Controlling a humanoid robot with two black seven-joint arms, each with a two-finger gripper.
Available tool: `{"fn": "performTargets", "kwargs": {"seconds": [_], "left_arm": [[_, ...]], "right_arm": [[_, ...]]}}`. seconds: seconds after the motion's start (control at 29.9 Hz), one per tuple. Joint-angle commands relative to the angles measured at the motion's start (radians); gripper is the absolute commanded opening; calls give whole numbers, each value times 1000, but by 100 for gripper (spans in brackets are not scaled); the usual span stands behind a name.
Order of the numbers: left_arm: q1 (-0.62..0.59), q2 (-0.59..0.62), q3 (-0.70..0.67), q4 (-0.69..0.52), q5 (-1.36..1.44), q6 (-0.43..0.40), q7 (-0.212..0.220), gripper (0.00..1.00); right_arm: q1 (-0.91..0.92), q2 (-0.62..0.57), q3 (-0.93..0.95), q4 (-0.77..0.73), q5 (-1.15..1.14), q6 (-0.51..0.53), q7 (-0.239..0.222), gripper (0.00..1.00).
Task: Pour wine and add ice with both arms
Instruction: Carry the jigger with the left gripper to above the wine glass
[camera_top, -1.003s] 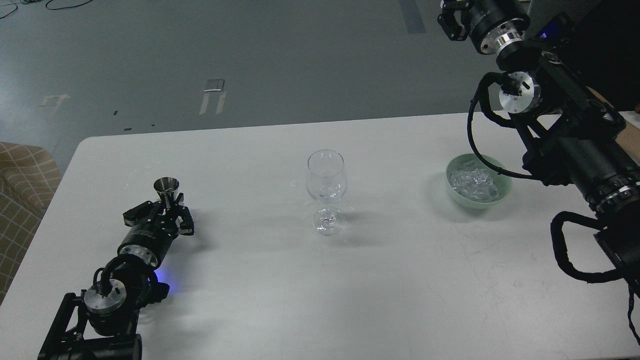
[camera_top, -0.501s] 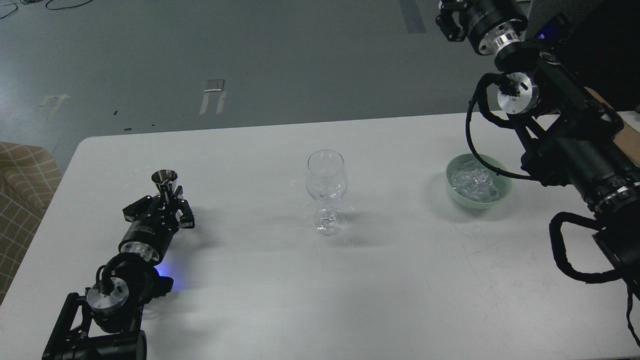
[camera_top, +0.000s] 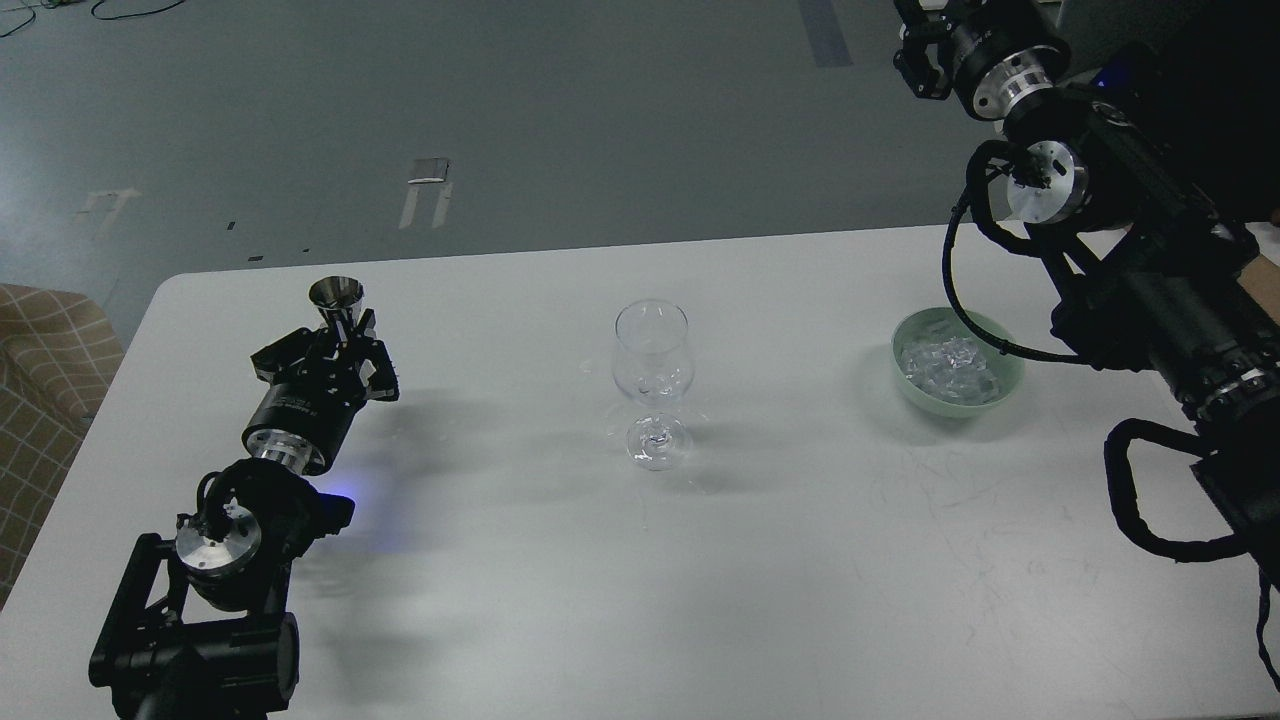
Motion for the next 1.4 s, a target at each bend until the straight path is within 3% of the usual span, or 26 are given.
{"fn": "performTargets", "kwargs": {"seconds": [0.0,0.43,0.9,1.37], "left_arm": [[-14,1,23,-3,2,-20,12,0],[35,29,104,-258,5,22,106,0],[111,121,269,-493,18,180,117,0],[112,161,403,-557,47,277,132,0]], "right_arm": [[-27,-5,26,-2,70,-12,-32,100],[-95,-88,65,7,116,-22,-46,100],[-121,-94,66,14,116,-22,-46,100],[-132,-94,65,41,116,-22,-47,100]]}}
